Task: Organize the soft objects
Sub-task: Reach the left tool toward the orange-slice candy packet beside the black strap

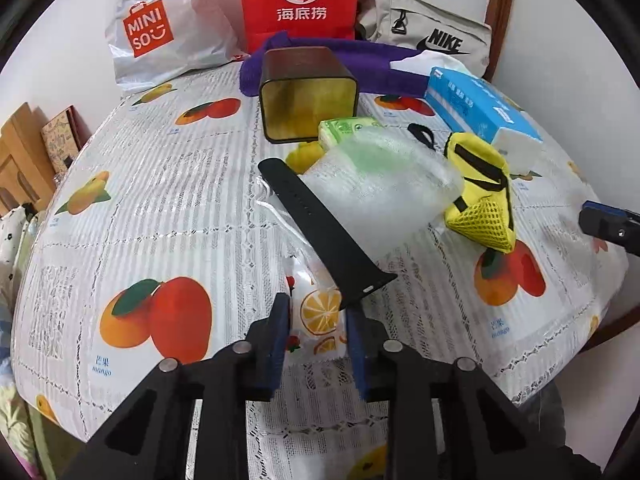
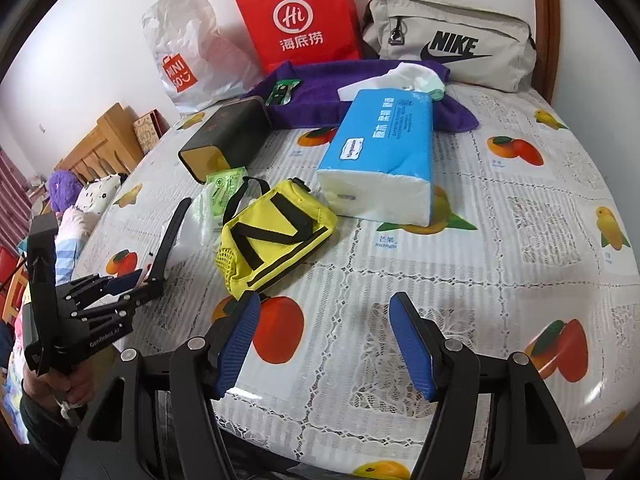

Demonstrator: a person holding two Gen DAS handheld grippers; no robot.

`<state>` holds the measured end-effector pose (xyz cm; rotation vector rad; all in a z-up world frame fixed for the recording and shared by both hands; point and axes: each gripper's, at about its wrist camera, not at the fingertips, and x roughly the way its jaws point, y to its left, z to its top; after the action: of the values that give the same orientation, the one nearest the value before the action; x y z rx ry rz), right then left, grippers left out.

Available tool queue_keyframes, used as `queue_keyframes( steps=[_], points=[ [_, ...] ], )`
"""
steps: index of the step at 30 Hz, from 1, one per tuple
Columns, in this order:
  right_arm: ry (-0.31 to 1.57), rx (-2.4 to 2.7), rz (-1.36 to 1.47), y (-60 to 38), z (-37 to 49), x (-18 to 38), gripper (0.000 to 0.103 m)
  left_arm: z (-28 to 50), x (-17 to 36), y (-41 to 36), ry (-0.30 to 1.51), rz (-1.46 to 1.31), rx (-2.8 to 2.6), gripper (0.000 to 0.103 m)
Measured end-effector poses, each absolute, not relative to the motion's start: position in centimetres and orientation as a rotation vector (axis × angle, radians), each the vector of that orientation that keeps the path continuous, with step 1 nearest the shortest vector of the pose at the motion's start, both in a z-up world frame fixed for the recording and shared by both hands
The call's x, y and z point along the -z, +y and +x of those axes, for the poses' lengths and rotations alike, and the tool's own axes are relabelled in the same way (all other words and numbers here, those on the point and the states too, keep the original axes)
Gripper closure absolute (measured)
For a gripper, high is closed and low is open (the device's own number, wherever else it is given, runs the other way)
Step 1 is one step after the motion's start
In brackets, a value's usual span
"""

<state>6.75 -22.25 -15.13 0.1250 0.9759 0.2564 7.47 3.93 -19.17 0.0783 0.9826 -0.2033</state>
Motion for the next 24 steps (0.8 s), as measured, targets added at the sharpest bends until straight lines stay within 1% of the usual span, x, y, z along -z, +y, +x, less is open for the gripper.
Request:
queue_keyframes(
  steps=[4,8,17,21,24],
  points=[
    [0.974,-0.264,0.118,-21.9,6.7,15.1,0.037,7.3,18.8,4.5,0.977,0.04,0.252,0.08],
    [0.978,-0.272,0.114,-21.6,6.8,15.2,0.037,6.8,18.5,5.1,0.988,-0.085,0.366,0.08],
    [0.991,-0.279,0.109,-21.3,7.1,15.8,0.036,6.5,17.8,2.1,1.003,-0.173,0.568,0.08],
    [0.995,-0.274,0.109,-21.4,7.2,15.8,0.036,6.5,17.6,0.9,1.006,-0.074,0.518,0.08],
    [1.001,-0.272,0.111,-21.5,7.3,16.0,0.036,7.1,18.3,1.7,1.034,-0.002,0.386,0.08]
  ],
)
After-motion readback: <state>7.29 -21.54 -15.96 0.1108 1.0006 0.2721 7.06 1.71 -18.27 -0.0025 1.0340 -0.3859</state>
